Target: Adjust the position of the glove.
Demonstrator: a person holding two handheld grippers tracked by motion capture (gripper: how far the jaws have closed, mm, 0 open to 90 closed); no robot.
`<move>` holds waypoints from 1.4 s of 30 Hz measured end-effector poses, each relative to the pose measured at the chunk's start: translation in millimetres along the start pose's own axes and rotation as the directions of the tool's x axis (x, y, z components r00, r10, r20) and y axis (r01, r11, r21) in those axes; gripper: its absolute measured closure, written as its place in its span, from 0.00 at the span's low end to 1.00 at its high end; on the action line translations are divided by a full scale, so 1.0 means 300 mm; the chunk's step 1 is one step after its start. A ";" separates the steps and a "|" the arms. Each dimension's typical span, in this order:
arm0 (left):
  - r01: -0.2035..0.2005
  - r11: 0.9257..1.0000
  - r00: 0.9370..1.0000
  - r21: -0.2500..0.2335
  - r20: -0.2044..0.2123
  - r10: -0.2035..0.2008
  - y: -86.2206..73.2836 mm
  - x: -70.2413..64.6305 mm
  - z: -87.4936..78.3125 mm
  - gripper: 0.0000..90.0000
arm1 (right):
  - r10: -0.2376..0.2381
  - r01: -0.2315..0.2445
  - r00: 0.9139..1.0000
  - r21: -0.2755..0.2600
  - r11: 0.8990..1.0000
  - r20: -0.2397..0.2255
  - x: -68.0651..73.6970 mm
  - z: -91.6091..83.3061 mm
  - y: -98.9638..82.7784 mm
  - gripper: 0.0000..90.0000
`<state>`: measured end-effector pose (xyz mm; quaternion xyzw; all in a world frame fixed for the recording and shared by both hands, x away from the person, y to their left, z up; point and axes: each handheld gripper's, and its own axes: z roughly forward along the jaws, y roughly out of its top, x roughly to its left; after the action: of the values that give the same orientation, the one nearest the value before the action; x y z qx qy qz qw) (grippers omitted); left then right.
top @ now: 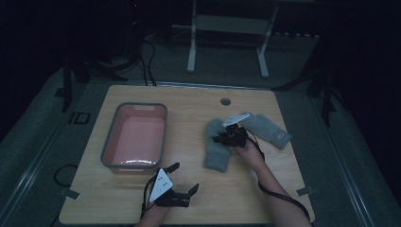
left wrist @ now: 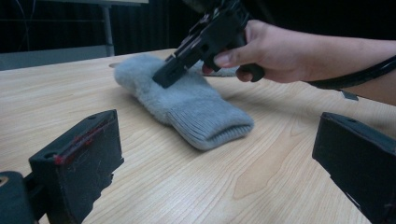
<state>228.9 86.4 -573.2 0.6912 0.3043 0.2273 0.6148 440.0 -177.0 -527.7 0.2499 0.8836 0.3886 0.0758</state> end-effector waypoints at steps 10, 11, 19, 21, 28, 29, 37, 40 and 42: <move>-0.003 1.000 1.000 -0.001 0.000 0.003 0.000 0.000 -0.001 0.02 | -0.081 0.075 0.992 -0.067 0.995 -0.098 0.110 -0.014 0.061 0.87; -0.002 1.000 1.000 -0.001 0.000 0.002 0.000 0.000 -0.001 0.02 | -0.080 0.075 0.992 -0.059 0.995 -0.100 0.114 -0.004 0.062 0.87; 0.001 1.000 1.000 -0.001 0.002 -0.001 0.000 0.001 -0.001 0.02 | -0.063 0.069 0.987 0.037 0.997 -0.145 0.081 0.101 0.020 0.75; 0.000 1.000 1.000 -0.001 0.002 0.000 0.000 0.001 -0.001 0.02 | -0.057 0.063 0.989 0.041 0.997 -0.139 0.075 0.116 0.009 0.63; -0.001 1.000 1.000 -0.001 0.000 0.001 0.000 0.001 -0.001 0.02 | -0.094 0.097 0.992 0.034 0.995 -0.086 0.087 0.084 0.017 0.42; -0.001 1.000 1.000 -0.001 0.000 0.001 0.000 0.001 -0.001 0.02 | -0.088 0.090 0.993 0.022 0.996 -0.078 0.087 0.062 0.019 0.39; -0.001 1.000 1.000 -0.001 0.000 0.001 0.000 0.001 -0.001 0.02 | -0.056 0.056 0.998 -0.010 0.998 -0.019 0.058 -0.027 0.011 0.30; -0.002 1.000 1.000 -0.001 -0.001 0.002 0.000 0.000 -0.001 0.02 | -0.025 0.025 1.000 -0.025 0.999 0.001 0.031 -0.066 -0.002 0.33; -0.001 1.000 1.000 -0.001 0.000 0.001 0.000 0.000 -0.001 0.02 | -0.007 0.008 1.000 -0.029 1.000 0.011 0.007 -0.097 -0.013 0.35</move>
<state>228.9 86.7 -573.2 0.6910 0.3039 0.2280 0.6149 427.2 -197.2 -510.5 0.2475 0.8784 0.3998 0.0856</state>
